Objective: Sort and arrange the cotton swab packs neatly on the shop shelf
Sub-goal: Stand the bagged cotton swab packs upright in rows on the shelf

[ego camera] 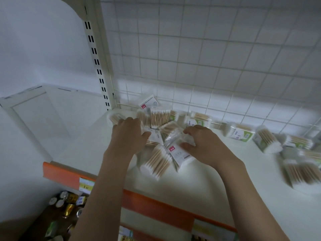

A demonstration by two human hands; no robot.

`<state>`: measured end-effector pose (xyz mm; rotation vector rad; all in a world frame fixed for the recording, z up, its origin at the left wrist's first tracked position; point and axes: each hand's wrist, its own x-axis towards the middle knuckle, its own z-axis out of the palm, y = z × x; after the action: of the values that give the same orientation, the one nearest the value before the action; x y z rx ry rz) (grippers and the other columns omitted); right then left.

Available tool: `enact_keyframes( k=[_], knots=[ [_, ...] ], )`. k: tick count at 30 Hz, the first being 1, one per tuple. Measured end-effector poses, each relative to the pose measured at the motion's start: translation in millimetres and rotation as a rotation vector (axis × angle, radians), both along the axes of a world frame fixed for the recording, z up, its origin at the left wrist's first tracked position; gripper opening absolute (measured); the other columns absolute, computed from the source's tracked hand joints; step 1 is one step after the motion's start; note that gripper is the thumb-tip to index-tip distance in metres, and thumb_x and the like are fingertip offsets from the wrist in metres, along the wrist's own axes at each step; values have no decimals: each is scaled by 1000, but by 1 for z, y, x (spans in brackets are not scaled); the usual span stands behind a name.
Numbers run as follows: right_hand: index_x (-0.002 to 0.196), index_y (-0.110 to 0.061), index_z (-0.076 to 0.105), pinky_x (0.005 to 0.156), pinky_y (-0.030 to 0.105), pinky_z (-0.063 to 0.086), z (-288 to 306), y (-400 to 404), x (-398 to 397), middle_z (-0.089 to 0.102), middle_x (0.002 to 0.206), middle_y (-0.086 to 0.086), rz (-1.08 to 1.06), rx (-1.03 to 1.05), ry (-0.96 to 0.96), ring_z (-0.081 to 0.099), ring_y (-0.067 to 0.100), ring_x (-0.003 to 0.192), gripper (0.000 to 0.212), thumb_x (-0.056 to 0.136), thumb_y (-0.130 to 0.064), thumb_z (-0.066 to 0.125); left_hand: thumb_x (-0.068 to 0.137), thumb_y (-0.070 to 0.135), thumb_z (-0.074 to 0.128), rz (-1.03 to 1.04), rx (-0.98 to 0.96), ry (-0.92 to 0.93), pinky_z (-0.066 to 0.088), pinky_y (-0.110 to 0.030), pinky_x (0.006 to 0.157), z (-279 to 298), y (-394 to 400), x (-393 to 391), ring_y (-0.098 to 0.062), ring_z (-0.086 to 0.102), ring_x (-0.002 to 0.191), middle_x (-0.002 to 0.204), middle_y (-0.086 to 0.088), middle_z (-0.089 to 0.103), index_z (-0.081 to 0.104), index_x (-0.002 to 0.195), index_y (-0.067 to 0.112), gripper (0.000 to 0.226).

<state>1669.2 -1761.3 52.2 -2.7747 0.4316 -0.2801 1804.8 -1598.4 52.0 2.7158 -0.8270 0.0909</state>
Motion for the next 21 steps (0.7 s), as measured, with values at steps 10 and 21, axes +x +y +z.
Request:
enact_keyframes(
  k=[10, 21],
  knots=[
    [97, -11, 51, 69, 26, 37, -7, -3, 14, 49, 93, 3, 76, 79, 196, 47, 19, 87, 24, 85, -29, 60, 85, 45, 55, 53, 159, 6, 30, -40, 96, -9, -18, -1, -29, 42, 119, 119, -7, 57, 50, 118, 14, 45],
    [128, -14, 38, 69, 19, 37, -12, -1, -6, 41, 105, -1, 54, 287, 52, 46, 16, 95, 46, 85, -15, 55, 73, -1, 65, -74, -292, 131, 41, -35, 87, -8, -24, -12, -27, 44, 109, 123, -10, 38, 30, 136, 18, 74]
  ],
)
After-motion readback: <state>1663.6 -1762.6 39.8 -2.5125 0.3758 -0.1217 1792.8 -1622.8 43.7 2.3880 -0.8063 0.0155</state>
